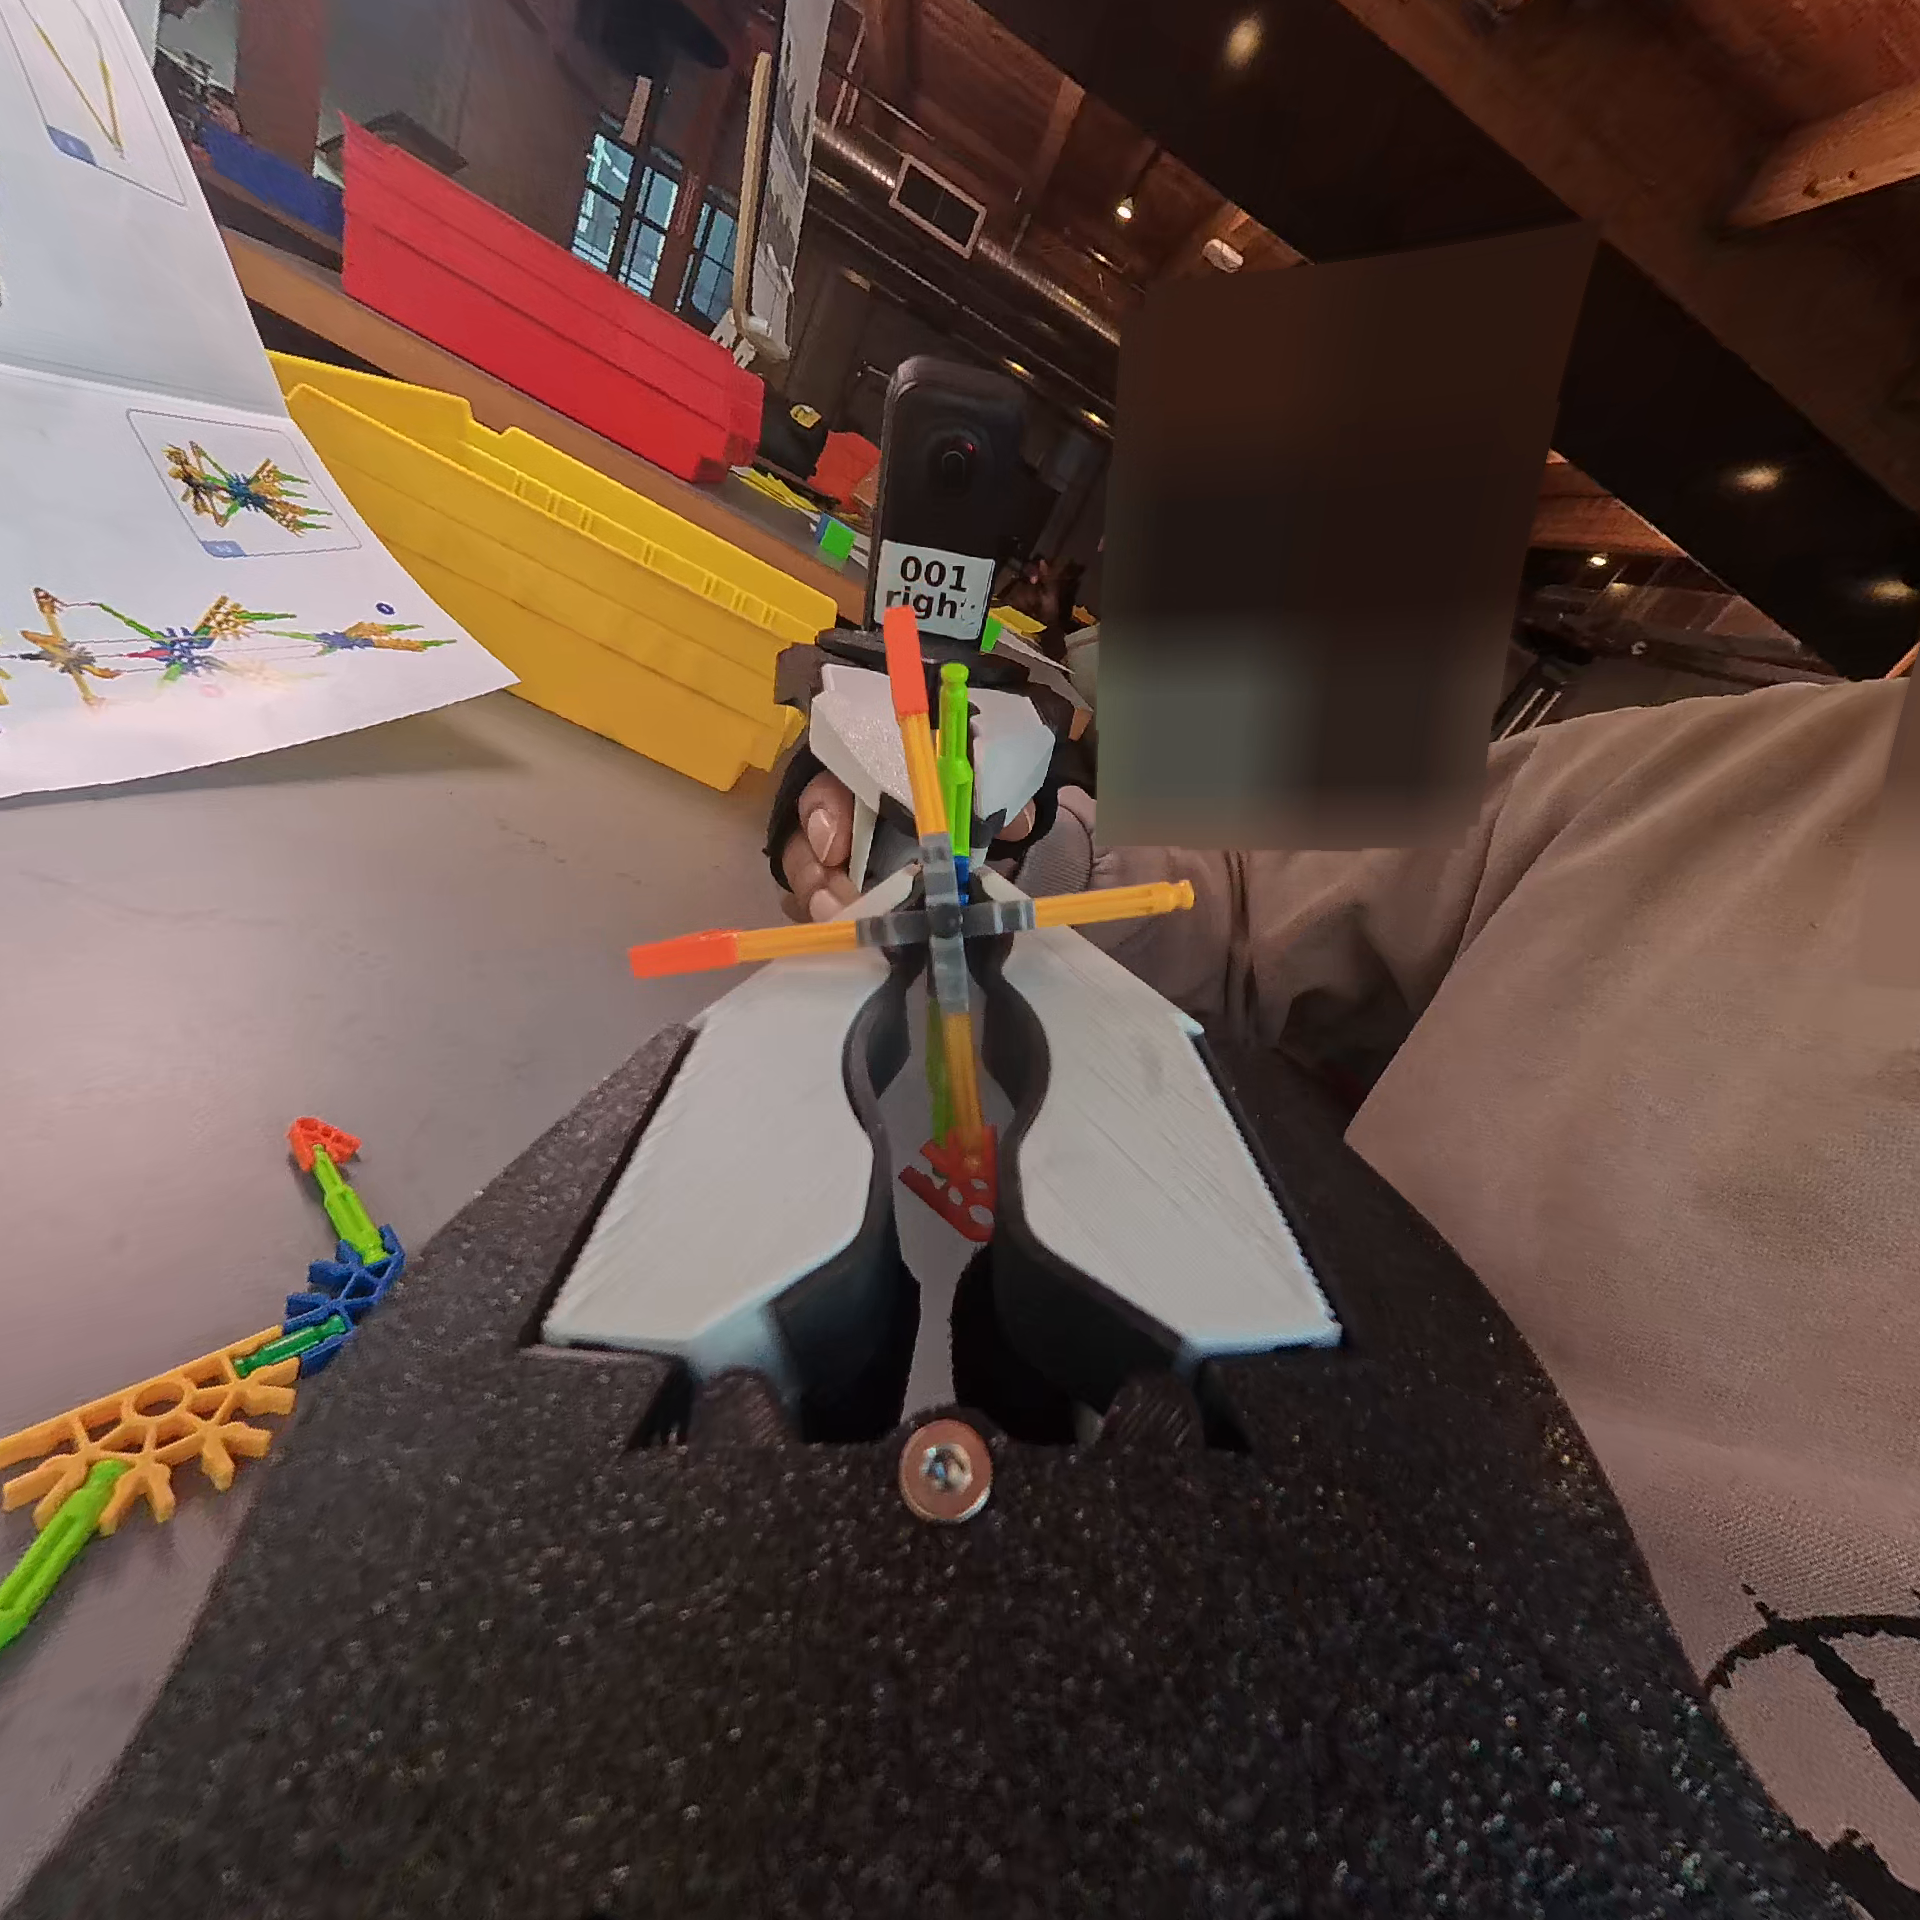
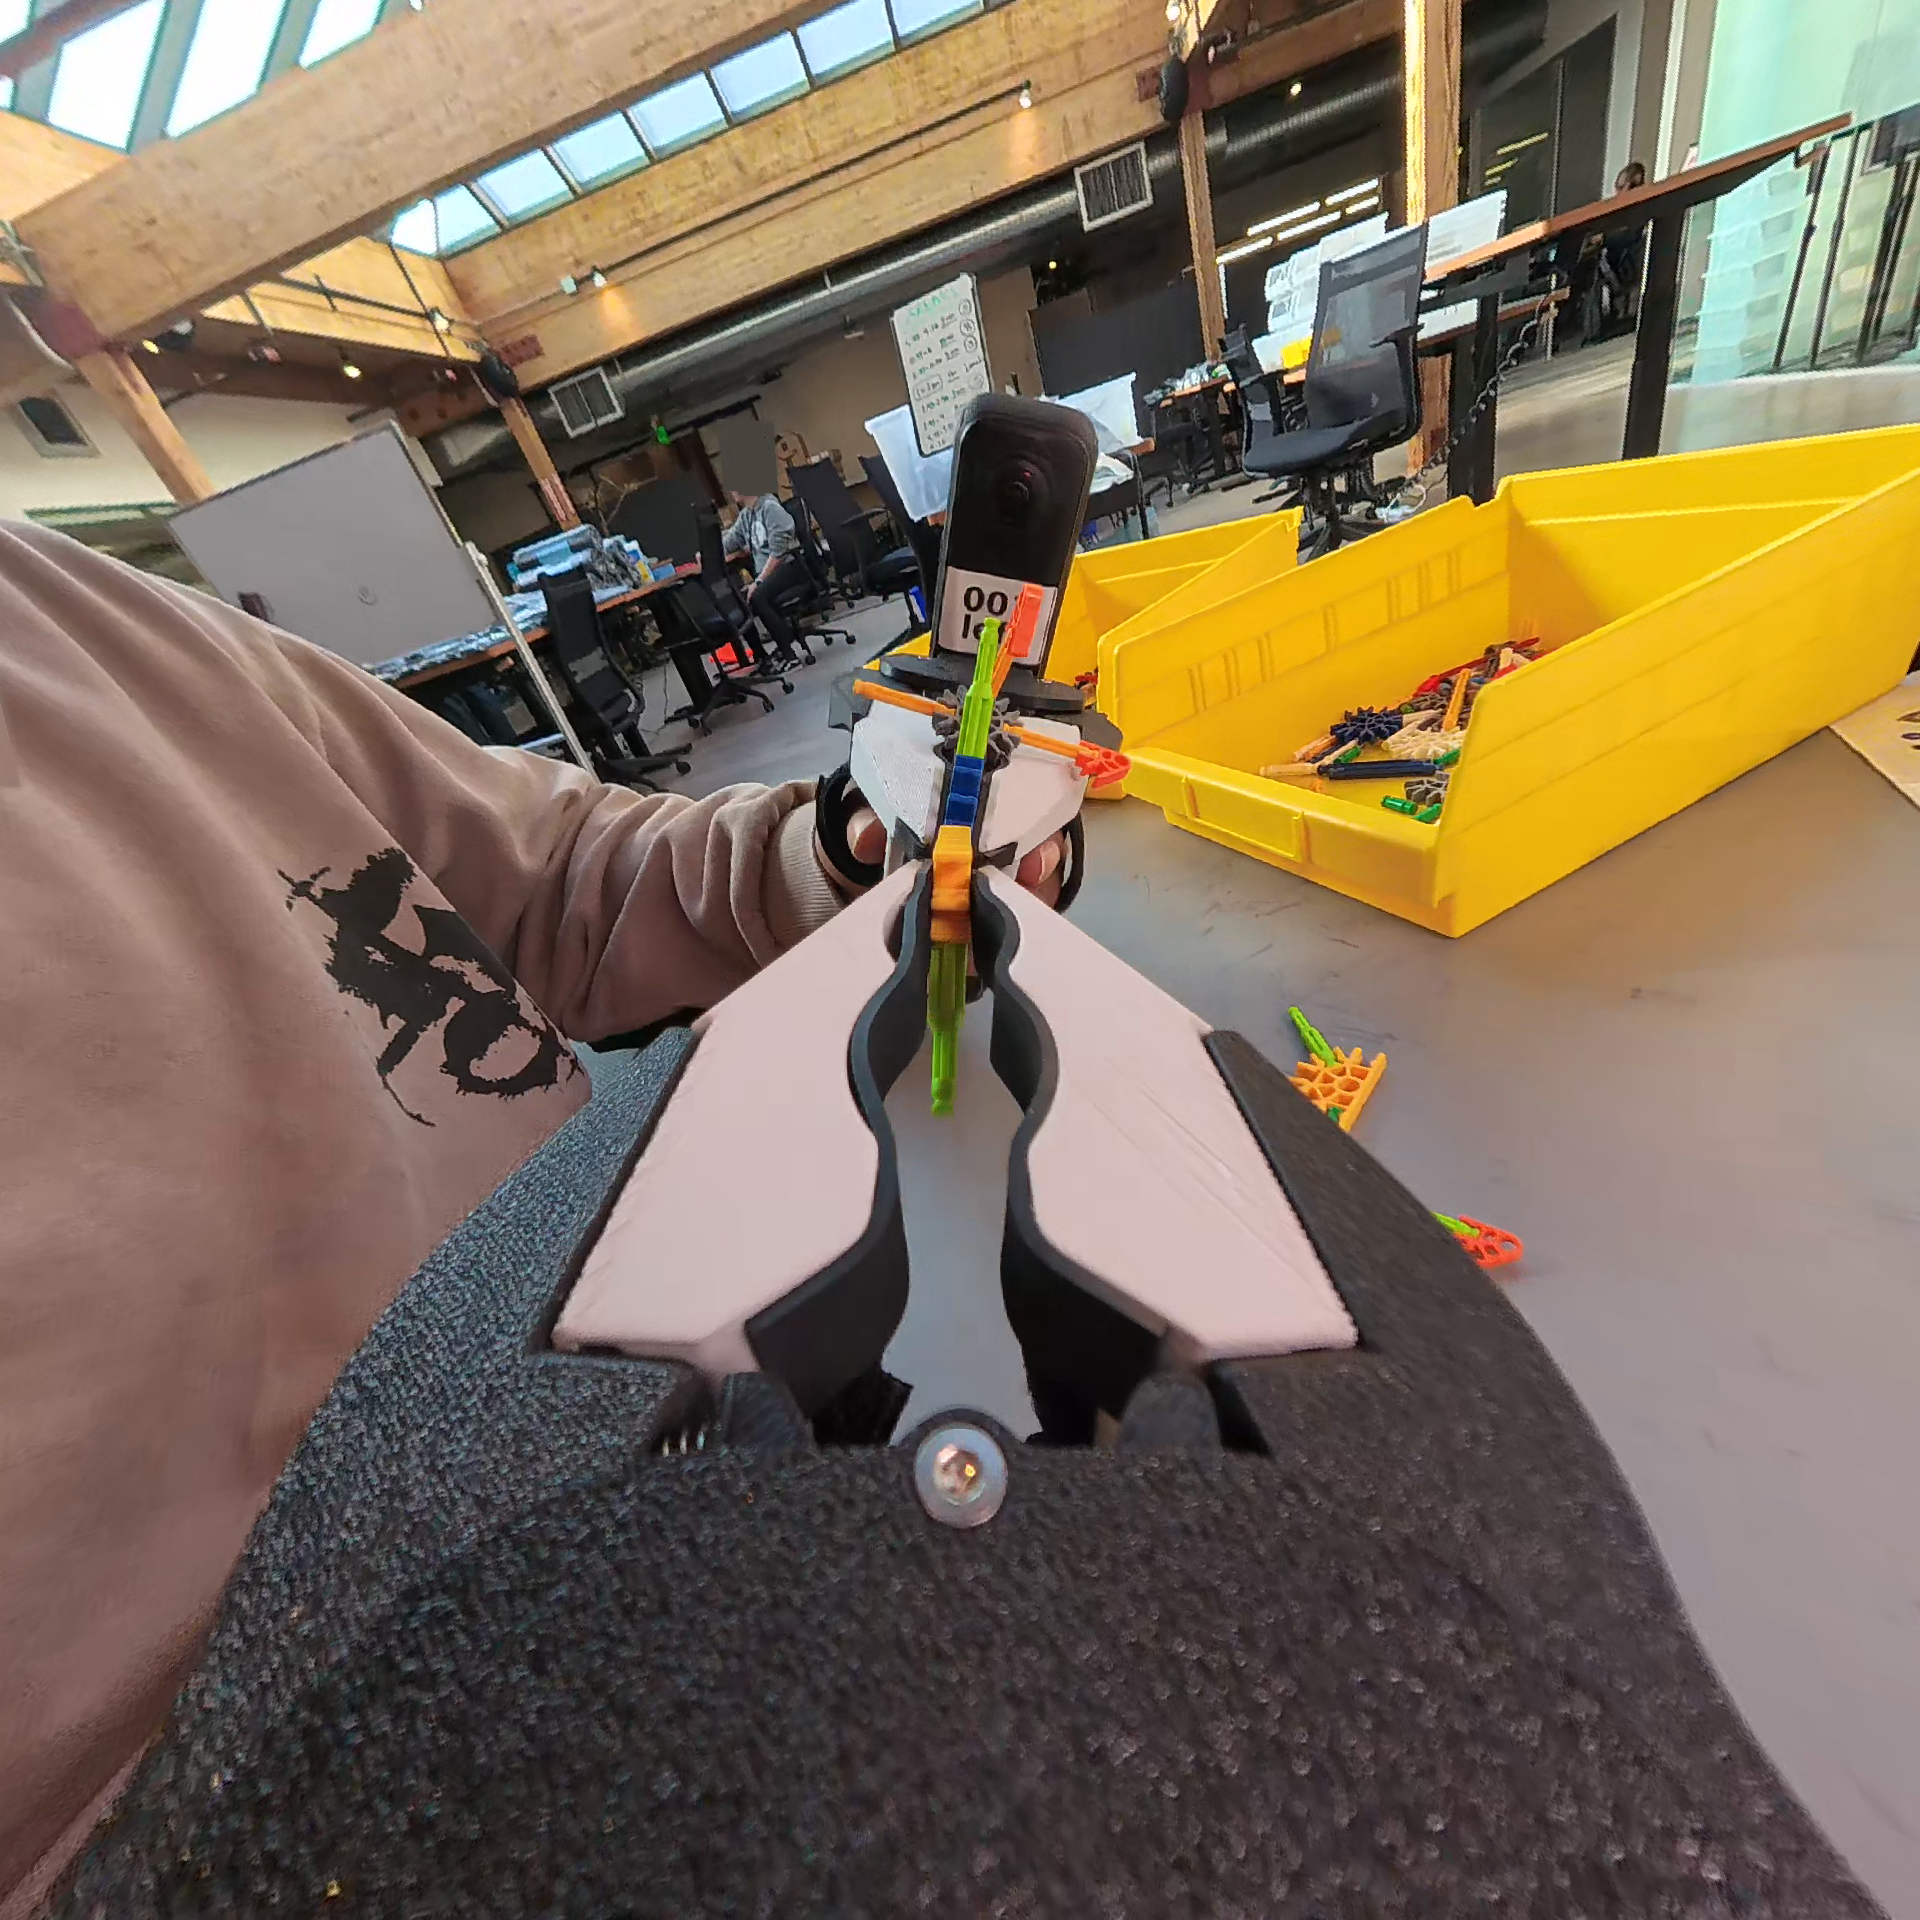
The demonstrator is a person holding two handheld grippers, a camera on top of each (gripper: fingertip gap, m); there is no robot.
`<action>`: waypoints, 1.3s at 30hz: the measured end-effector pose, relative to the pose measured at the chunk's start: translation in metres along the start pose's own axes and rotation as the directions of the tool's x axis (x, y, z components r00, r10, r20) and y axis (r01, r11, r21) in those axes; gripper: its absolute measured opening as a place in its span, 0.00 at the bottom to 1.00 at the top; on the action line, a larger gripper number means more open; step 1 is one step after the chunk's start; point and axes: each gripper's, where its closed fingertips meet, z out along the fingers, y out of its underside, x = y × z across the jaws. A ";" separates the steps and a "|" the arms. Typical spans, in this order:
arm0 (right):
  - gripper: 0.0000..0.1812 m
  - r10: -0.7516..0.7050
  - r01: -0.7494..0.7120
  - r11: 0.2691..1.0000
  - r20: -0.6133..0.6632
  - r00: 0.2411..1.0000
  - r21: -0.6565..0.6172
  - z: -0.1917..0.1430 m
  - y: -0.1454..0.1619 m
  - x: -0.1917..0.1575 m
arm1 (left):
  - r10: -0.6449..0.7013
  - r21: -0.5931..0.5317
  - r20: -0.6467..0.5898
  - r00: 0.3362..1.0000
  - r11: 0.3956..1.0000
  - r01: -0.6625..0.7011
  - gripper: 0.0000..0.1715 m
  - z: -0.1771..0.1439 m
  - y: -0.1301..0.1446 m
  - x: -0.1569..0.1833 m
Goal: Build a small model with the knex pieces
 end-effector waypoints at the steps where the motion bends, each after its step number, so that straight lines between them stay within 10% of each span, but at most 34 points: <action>1: 0.02 -0.012 0.012 1.000 -0.001 1.000 -0.014 -0.001 0.001 0.000 | 0.001 -0.011 0.001 1.000 1.000 -0.001 0.03 0.000 0.001 0.000; 21: 0.02 -0.089 0.071 0.991 -0.170 0.981 -0.111 -0.001 0.012 0.026 | 0.030 -0.057 0.204 0.979 0.998 -0.019 0.03 -0.004 0.009 -0.031; 30: 0.01 -0.283 0.182 0.956 -0.564 0.776 -0.229 0.001 0.015 0.080 | 0.172 -0.078 0.633 0.755 0.984 -0.159 0.02 -0.009 0.001 -0.081; 36: 0.02 -0.494 0.253 0.863 -0.619 0.611 -0.438 -0.002 0.021 0.102 | 0.391 -0.270 0.684 0.615 0.920 -0.285 0.03 -0.003 0.001 -0.088; 39: 0.02 -0.458 0.215 0.876 -0.610 0.646 -0.431 -0.006 0.025 0.109 | 0.419 -0.287 0.662 0.622 0.908 -0.305 0.03 0.000 -0.004 -0.085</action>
